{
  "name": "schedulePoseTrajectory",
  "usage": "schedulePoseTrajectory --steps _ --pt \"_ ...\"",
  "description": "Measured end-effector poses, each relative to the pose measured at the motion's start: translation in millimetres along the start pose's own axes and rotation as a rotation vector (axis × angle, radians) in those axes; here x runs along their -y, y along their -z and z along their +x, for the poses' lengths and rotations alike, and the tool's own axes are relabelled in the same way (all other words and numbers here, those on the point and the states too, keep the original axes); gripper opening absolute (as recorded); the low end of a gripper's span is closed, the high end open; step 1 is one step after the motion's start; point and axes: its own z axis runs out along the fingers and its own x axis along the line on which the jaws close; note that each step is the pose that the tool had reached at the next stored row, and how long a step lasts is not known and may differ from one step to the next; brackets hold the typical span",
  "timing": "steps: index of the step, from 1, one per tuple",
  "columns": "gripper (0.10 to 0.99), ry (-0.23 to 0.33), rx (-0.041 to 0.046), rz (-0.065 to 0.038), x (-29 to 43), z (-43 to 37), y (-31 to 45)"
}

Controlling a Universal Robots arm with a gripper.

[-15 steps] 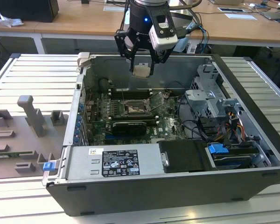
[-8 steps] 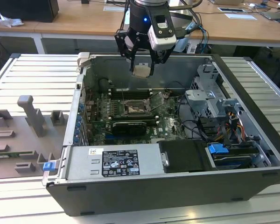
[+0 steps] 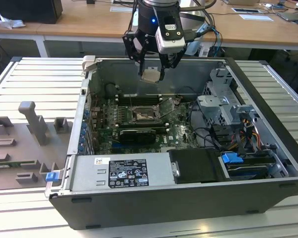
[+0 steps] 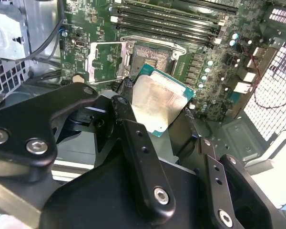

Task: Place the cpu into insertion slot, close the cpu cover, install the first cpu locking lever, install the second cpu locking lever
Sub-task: 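Place the cpu into insertion slot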

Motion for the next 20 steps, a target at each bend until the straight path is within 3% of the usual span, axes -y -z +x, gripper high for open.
schedulePoseTrajectory --steps 20 --pt "0.537 -0.144 0.0129 -0.003 0.0 0.0 0.0"
